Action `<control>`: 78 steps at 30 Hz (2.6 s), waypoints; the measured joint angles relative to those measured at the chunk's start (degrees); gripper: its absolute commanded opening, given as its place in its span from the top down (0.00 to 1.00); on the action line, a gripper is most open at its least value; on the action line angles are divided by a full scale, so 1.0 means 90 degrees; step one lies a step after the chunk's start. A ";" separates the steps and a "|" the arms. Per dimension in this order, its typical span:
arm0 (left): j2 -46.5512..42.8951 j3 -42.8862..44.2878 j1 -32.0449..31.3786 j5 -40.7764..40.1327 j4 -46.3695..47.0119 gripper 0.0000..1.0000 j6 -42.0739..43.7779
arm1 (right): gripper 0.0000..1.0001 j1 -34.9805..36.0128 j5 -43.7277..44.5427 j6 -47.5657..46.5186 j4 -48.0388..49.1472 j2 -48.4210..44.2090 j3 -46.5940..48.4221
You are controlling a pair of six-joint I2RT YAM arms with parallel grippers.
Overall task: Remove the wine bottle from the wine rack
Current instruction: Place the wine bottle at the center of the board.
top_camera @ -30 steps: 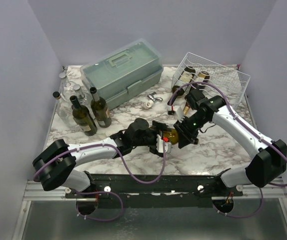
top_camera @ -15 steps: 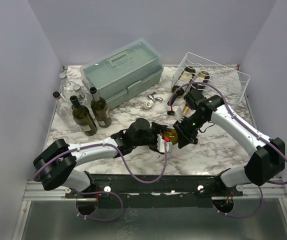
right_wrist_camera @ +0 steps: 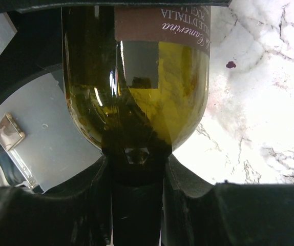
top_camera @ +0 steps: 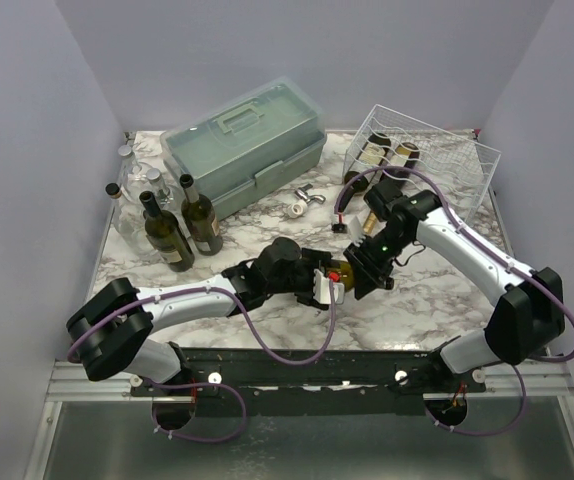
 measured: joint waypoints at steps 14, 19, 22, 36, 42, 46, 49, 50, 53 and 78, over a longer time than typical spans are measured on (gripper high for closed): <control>0.0049 -0.0311 0.0005 -0.0095 0.0153 1.00 -0.0527 | 0.26 0.0002 -0.0126 0.0114 0.0318 0.0075 -0.0046; 0.0051 -0.0362 0.0005 -0.0117 0.0236 1.00 -0.0639 | 0.22 0.0002 -0.0155 0.0148 0.0359 0.0075 0.0066; 0.0051 -0.0396 0.0005 -0.0126 0.0318 1.00 -0.0733 | 0.22 0.0002 -0.0155 0.0175 0.0374 0.0075 0.0206; -0.0267 -0.0872 0.0005 -0.0148 0.0673 1.00 -0.1656 | 0.15 -0.0750 -0.0546 0.0228 0.0520 -0.0240 0.1146; -0.0743 -0.1161 -0.0007 -0.0153 0.0945 1.00 -0.2319 | 0.10 -0.0765 -0.0852 0.0046 0.0585 -0.0777 0.1370; -0.0908 -0.1299 -0.0007 -0.0165 0.1149 1.00 -0.2883 | 0.09 -0.0765 -0.1328 -0.0294 0.0590 -0.1027 0.1557; -0.0969 -0.1355 -0.0022 -0.0226 0.1292 1.00 -0.3252 | 0.09 -0.0765 -0.1916 -0.0797 0.0583 -0.1042 0.1736; -0.0981 -0.1365 -0.0032 -0.0262 0.1341 1.00 -0.3366 | 0.08 -0.0765 -0.2076 -0.0962 0.0568 -0.1042 0.1758; -0.1044 -0.1416 -0.0080 -0.0374 0.1513 1.00 -0.3730 | 0.04 -0.0765 -0.2599 -0.1537 0.0537 -0.1049 0.1741; -0.1994 -0.2759 -0.0510 -0.1054 0.3291 1.00 -0.5124 | 0.01 -0.0765 -0.3755 -0.2081 0.2293 -0.1817 0.0311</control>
